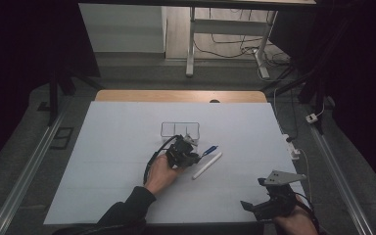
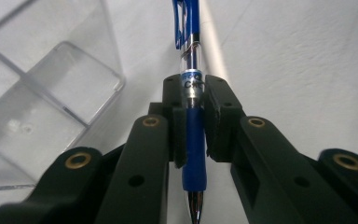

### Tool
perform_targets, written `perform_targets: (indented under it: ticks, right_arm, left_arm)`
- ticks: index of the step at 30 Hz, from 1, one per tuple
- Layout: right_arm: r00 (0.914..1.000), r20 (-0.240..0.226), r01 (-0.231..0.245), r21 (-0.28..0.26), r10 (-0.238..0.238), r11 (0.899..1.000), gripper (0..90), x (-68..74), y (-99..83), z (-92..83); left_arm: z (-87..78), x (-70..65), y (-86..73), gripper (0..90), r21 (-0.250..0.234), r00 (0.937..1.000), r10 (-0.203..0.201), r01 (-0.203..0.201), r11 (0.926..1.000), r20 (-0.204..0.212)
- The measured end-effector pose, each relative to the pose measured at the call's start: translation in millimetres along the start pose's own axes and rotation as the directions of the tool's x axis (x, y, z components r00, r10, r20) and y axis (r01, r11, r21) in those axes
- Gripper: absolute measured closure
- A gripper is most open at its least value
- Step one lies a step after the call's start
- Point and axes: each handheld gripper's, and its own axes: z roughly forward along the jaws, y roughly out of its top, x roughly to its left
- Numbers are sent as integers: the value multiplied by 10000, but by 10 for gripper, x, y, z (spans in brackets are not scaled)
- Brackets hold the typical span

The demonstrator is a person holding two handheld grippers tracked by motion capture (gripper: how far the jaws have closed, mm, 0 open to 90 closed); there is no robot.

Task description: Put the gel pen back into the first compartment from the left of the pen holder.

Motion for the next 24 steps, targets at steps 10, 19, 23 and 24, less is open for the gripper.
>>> perform_targets:
  ticks: [10,19,23,24]
  right_arm:
    - [9993,206,307,-173,-304,9994,0,54,46,11]
    - [9966,367,763,-607,-741,9952,0,97,182,-7]
    - [9890,664,1353,-471,-1320,9897,0,132,250,20]
    - [9859,755,1530,-458,-1492,9872,0,146,266,35]
  left_arm:
    - [-259,-136,25,788,-123,9984,545,-543,9984,166]
    - [-414,-170,-69,787,-185,9971,566,-557,9983,515]
    - [-454,-200,-91,788,-183,9964,617,-608,9980,586]
    - [-464,-206,-96,788,-192,9959,647,-636,9978,630]
